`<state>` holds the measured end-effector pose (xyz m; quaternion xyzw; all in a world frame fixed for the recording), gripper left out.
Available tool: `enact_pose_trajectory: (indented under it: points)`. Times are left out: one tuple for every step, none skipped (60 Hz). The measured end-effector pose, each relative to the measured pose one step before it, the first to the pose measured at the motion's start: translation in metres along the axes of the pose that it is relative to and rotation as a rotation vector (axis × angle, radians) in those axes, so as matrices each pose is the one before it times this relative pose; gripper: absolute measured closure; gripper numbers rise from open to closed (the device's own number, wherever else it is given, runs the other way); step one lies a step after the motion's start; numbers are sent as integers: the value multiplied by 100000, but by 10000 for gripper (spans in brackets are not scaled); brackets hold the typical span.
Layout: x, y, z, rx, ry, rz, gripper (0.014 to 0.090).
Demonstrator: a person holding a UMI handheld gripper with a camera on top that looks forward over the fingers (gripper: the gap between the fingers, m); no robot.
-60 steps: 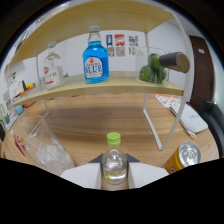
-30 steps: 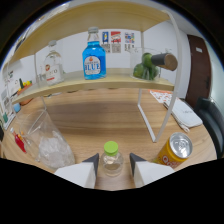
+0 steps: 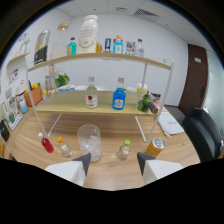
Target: Make me a cup of Vodka Sunrise.
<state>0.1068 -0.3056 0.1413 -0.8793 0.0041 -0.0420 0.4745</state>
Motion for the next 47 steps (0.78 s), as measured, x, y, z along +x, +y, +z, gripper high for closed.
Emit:
enact_pose_trajectory:
  points:
    - [-330,16,-338,57,-157,-653,183]
    - [-308,22,-312,52,-116,-632,184]
    - [-254,45,-301,-57,65,-452,185]
    - [-248,20,-268,-47,193,-297,184]
    - [-296,24,-260,-22,43,-153,184]
    - [-346,42,-202,-69,-259,-101,186]
    - [-332,61,-186,-156,-444,80,185]
    - [-328,60,-178,-207,-349,182,186]
    - [-267,10,-268,-226,-98,126,187]
    - [-213,33,-179,-10,34,54,183]
    - [-184,-1,-128,104,125,-45,183]
    - [-196,0,-127,93,124,-16,185]
    - [-220,17,-105,-10,-68,20,184]
    - [-277,16,-113,-64,-225,74,185]
    - [-264,35,-127,-85,-286,19,187]
    - [-232,25,-82,-100,-146,52,186]
    - [-184,39,-105,-204,-25,105,187]
    - [-165,40,-19,-63,1,74,184]
    - [-192,41,-55,-68,-165,34,185]
    - [-213,40,-64,-51,-253,-42,186]
    - [-178,45,-61,-34,-211,11,187]
    - [-148,48,-79,-96,-118,205,186]
    - [-124,70,-55,-254,-105,419,186]
    - [-127,89,-49,-376,-126,514,186]
    - [-95,102,-58,-434,-31,434,186]
    - [-63,81,-35,-356,71,311,185]
    - [-55,38,-57,-123,49,182,184]
    - [-69,-20,-31,173,23,130,183]
    - [-56,-36,-46,162,46,140,183]
    - [-43,5,-31,-15,77,83,183]
    - [-47,5,-30,-63,55,29,184]
    - [-51,-10,-22,46,28,-40,185]
    - [-36,-17,-7,114,56,-136,185]
    - [-37,-3,-24,114,241,-141,185]
    - [-14,6,-16,-73,195,-73,185]
    - [-1,-2,3,-31,102,-20,186]
    - [-9,-10,0,47,41,-51,185]
    - [-37,3,7,82,30,-77,184]
    - [-20,1,2,99,32,-57,183]
    - [-28,15,6,35,15,8,184]
    - [-41,26,6,-46,-6,56,185]
    - [-49,15,-17,-64,-24,62,187]
    - [-102,4,-63,-215,59,22,186]
    - [-44,7,9,40,13,69,184]
    - [-16,1,9,39,71,-2,184]
    - [-16,-2,-8,-8,76,-27,186]
    - [-16,1,-6,-4,18,-57,187]
